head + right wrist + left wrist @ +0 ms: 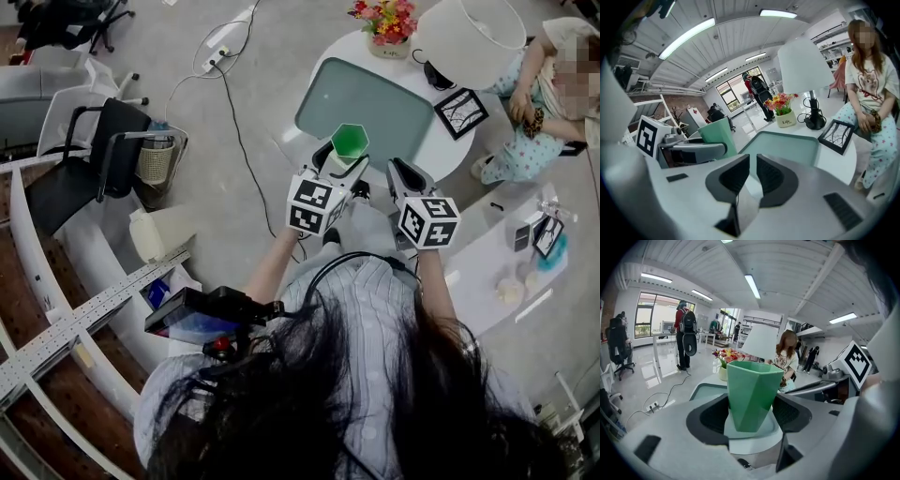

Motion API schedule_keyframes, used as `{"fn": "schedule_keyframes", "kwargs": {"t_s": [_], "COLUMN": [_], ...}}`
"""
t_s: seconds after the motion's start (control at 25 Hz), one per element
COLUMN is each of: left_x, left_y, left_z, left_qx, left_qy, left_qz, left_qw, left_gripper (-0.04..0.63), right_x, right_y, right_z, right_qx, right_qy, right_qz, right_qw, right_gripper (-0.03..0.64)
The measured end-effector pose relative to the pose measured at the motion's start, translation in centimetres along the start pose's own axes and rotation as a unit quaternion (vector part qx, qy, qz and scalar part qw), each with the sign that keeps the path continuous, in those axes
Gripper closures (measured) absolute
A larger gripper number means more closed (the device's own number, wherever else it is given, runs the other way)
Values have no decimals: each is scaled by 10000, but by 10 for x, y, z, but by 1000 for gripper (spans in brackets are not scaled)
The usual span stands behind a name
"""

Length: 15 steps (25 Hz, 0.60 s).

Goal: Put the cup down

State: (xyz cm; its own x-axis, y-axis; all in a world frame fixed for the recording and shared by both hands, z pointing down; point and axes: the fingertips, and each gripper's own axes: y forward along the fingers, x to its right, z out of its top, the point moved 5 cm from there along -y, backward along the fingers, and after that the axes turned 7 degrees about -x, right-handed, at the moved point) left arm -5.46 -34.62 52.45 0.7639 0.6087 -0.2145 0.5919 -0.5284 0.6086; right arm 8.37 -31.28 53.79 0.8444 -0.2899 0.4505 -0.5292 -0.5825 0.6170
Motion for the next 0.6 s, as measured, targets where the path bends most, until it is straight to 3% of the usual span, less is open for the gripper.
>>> {"fn": "schedule_keyframes", "kwargs": {"t_s": [0.6], "left_x": [-12], "left_y": [79], "left_z": [-6], "left_qx": [-407], "left_qy": [-75], "left_qz": [-56], "left_qw": [9991], "left_gripper": [290], "right_x": [44], "right_y": [13], "right_z": [14], "right_qx": [-145], "right_qy": [179], "right_qz": [-84], "right_qw": [9997], "right_gripper": [552]}}
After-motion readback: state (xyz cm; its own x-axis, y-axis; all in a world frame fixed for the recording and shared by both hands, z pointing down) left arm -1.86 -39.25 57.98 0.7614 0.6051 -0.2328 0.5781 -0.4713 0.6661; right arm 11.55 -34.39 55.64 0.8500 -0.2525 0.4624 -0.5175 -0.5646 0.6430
